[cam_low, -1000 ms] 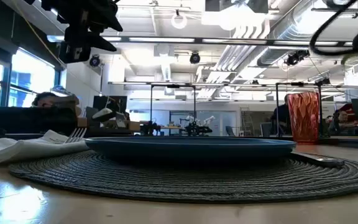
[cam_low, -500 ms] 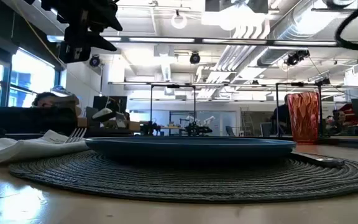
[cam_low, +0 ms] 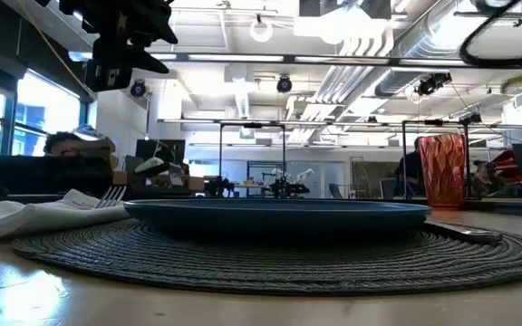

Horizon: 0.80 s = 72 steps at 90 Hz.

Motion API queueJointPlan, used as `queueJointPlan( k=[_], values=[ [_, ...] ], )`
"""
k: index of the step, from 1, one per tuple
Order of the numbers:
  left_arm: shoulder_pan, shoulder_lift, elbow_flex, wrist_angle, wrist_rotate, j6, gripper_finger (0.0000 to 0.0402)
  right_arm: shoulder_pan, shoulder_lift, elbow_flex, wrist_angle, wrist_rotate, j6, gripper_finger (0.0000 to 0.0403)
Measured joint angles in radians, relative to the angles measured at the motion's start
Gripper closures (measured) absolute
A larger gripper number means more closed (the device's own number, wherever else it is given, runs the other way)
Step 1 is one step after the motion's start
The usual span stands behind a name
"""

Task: Set table place
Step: Put the silver spoon on the table mat to the right side of the silver table knife

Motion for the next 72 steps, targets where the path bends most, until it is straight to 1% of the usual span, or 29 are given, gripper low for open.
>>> queueJointPlan(
  k=[7, 13, 29, 48, 55, 67, 72],
  values=[
    [0.000, 0.000, 0.000, -0.001, 0.000, 0.001, 0.0255, -0.009, -0.005, 0.037, 0.001, 0.044, -0.003, 0.0403],
    [0.000, 0.000, 0.000, 0.001, 0.000, 0.005, 0.0255, -0.030, -0.004, 0.064, -0.002, 0.051, -0.022, 0.0403],
    [-0.001, 0.000, 0.000, 0.001, 0.000, 0.006, 0.0255, -0.152, -0.005, 0.103, -0.019, 0.137, -0.109, 0.0403],
    [0.000, 0.000, 0.000, 0.000, 0.005, 0.015, 0.0255, -0.351, 0.000, 0.101, -0.024, 0.134, -0.304, 0.0403],
    [0.000, 0.000, 0.000, 0.001, 0.013, 0.017, 0.0255, -0.418, 0.000, 0.104, -0.025, 0.116, -0.379, 0.0403],
    [0.000, 0.001, 0.000, 0.001, 0.018, 0.017, 0.0255, -0.503, 0.000, 0.104, -0.066, 0.101, -0.464, 0.0403],
    [0.000, 0.001, 0.000, 0.000, 0.018, 0.017, 0.0255, -0.528, 0.005, 0.104, -0.061, 0.078, -0.500, 0.0403]
  ],
)
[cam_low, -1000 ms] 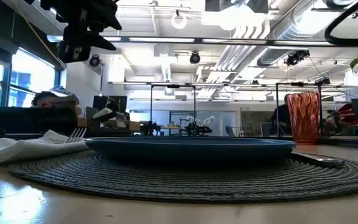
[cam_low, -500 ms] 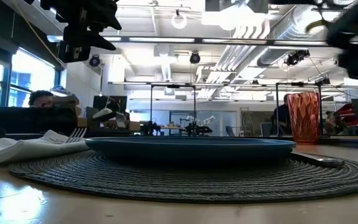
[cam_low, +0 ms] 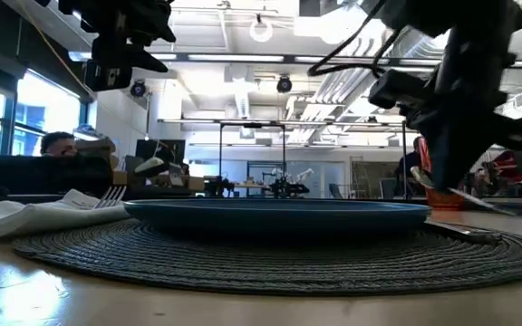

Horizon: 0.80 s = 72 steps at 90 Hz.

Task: Set table place
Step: Put the silver spoon on the table mat to the right side of the silver table knife

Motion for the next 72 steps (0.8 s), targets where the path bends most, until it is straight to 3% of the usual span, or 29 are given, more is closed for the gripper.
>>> queueJointPlan(
  k=[28, 58, 72],
  values=[
    [0.000, 0.000, 0.000, 0.001, -0.001, 0.000, 0.0255, -0.021, 0.079, 0.000, 0.086, -0.061, -0.047, 0.0403],
    [0.000, 0.000, 0.000, 0.001, 0.000, -0.009, 0.0255, -0.021, 0.091, 0.001, 0.077, -0.022, 0.022, 0.0402],
    [0.000, 0.000, 0.000, 0.001, 0.001, -0.009, 0.0255, -0.020, 0.091, 0.001, 0.076, -0.023, 0.005, 0.0374]
  ],
)
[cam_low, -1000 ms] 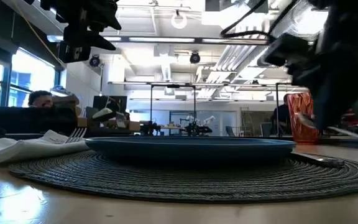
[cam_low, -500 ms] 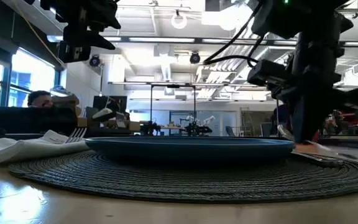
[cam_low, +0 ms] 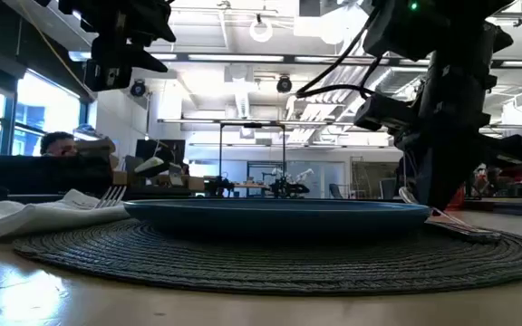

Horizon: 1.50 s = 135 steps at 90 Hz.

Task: Set table place
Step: Put the silver spoon on the table mat to the right side of the silver table knife, then move the orange cup to the top right of the gray table mat

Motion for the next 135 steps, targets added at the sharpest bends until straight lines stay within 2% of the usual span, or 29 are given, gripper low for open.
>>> queueJointPlan(
  k=[24, 40, 53, 62, 71, 85, 92, 101, 112, 125, 135],
  values=[
    [0.000, 0.000, 0.000, -0.001, 0.001, 0.000, 0.0255, 0.000, -0.027, 0.000, -0.001, -0.018, -0.028, 0.0290],
    [0.000, 0.000, 0.000, -0.001, 0.002, 0.000, 0.0255, -0.030, -0.181, 0.001, -0.024, -0.008, -0.190, 0.0262],
    [0.000, 0.000, 0.000, -0.001, 0.002, 0.000, 0.0255, -0.122, -0.327, 0.091, -0.216, 0.062, -0.369, 0.0259],
    [0.000, 0.000, 0.000, -0.001, -0.002, 0.000, 0.0255, -0.218, -0.375, 0.239, -0.427, 0.145, -0.541, 0.0259],
    [0.000, 0.000, 0.000, -0.001, -0.010, -0.003, 0.0255, -0.349, -0.366, 0.419, -0.631, 0.205, -0.729, 0.0259],
    [0.000, 0.000, 0.000, -0.001, -0.028, -0.025, 0.0255, -0.619, -0.298, 0.618, -0.812, 0.288, -1.067, 0.0256],
    [0.000, 0.000, 0.000, -0.001, -0.045, -0.045, 0.0255, -0.769, -0.256, 0.680, -0.839, 0.285, -1.221, 0.0248],
    [0.000, 0.000, 0.000, -0.001, -0.055, -0.064, 0.0255, -0.944, -0.206, 0.707, -0.850, 0.230, -1.362, 0.0225],
    [0.000, 0.000, 0.000, -0.002, -0.057, -0.090, 0.0255, -1.094, -0.155, 0.691, -0.830, 0.139, -1.464, 0.0176],
    [-0.001, 0.000, 0.000, -0.002, -0.075, -0.104, 0.0255, -1.186, -0.091, 0.676, -0.827, 0.147, -1.530, 0.0118],
    [0.000, 0.000, 0.000, -0.002, -0.090, -0.117, 0.0255, -1.219, -0.060, 0.676, -0.855, 0.159, -1.523, 0.0111]
  ],
)
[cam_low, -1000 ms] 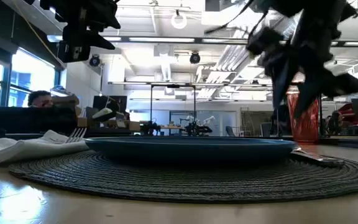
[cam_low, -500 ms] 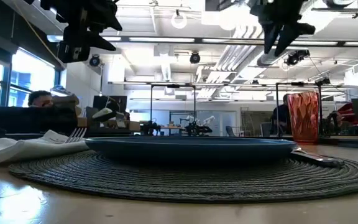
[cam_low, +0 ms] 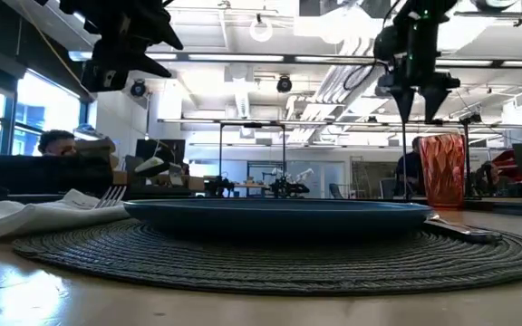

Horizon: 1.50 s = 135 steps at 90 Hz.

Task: Set table place
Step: Move the orange cup to the top right of the gray table mat

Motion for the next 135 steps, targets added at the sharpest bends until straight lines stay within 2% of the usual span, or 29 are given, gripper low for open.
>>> queueJointPlan(
  k=[14, 32, 44, 53, 57, 68, 82, 96, 111, 127, 135],
  values=[
    [0.000, 0.000, 0.000, 0.000, -0.005, 0.000, 0.0255, -0.028, 0.047, -0.031, 0.004, -0.042, -0.022, 0.0144],
    [0.000, 0.002, 0.000, 0.000, -0.017, 0.000, 0.0255, -0.034, 0.071, -0.163, 0.048, -0.038, -0.037, 0.0213],
    [0.000, 0.002, 0.000, 0.001, -0.019, -0.007, 0.0255, -0.006, 0.071, -0.205, 0.053, -0.059, -0.054, 0.0294],
    [0.000, 0.005, 0.000, 0.000, -0.019, 0.001, 0.0255, 0.052, 0.071, -0.212, 0.047, -0.081, -0.077, 0.0370],
    [0.000, 0.005, 0.000, 0.000, -0.019, 0.010, 0.0255, 0.087, 0.071, -0.212, 0.045, -0.083, -0.076, 0.0389],
    [0.000, 0.005, 0.000, 0.000, -0.019, 0.017, 0.0255, 0.199, 0.071, -0.160, 0.039, -0.148, -0.039, 0.0399],
    [0.000, 0.005, 0.000, 0.001, 0.001, 0.021, 0.0255, 0.392, 0.070, -0.019, 0.051, -0.231, 0.072, 0.0402],
    [0.000, 0.005, 0.000, 0.001, 0.022, 0.038, 0.0255, 0.583, 0.083, 0.086, 0.104, -0.237, 0.190, 0.0402],
    [0.000, 0.005, 0.000, 0.001, 0.025, 0.058, 0.0255, 0.716, 0.202, 0.188, 0.049, -0.188, 0.262, 0.0403],
    [0.000, 0.005, 0.000, 0.000, 0.052, 0.066, 0.0255, 0.786, 0.368, 0.330, -0.122, -0.099, 0.258, 0.0403],
    [0.000, 0.005, 0.000, 0.001, 0.067, 0.074, 0.0255, 0.804, 0.417, 0.372, -0.130, -0.082, 0.219, 0.0403]
  ],
)
